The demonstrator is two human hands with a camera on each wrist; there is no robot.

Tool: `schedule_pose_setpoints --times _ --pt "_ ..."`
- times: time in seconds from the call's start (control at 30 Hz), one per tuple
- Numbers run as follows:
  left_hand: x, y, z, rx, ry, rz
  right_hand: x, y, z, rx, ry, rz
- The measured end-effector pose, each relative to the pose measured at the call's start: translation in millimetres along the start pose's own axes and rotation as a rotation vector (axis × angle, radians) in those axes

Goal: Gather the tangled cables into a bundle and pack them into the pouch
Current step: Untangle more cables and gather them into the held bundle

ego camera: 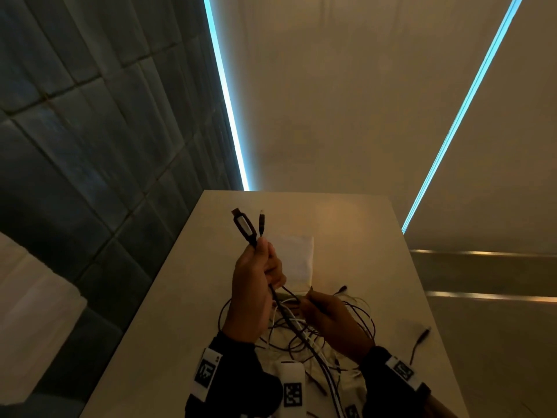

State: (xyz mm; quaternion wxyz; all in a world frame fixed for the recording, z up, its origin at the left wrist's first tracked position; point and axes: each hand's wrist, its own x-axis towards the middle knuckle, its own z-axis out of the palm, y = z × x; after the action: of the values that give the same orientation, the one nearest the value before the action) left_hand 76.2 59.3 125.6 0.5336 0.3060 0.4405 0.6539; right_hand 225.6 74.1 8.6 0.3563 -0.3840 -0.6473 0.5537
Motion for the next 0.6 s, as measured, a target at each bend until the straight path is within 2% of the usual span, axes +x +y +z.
schedule_pose_setpoints --times 0.2,0.33,0.43,0.5,0.6 --pt "0.2 9.3 -10.8 -0.054 0.077 0.037 -4.3 30.2 10.4 0.013 -0.004 0.109" --pt "-1.8 11.1 -17.2 -0.033 0.133 0.028 -3.9 40.0 10.6 -0.063 0.017 0.144" --pt "-3.1 10.6 -19.7 0.024 0.172 0.008 6.7 15.5 7.7 -0.045 0.123 0.126" --pt "-2.9 9.5 -21.2 0.064 0.198 -0.020 16.1 -16.6 5.9 0.113 0.152 0.106" --pt "-0.9 6.1 -22.1 0.151 0.242 -0.099 27.0 -58.9 3.8 0.173 0.156 -0.039"
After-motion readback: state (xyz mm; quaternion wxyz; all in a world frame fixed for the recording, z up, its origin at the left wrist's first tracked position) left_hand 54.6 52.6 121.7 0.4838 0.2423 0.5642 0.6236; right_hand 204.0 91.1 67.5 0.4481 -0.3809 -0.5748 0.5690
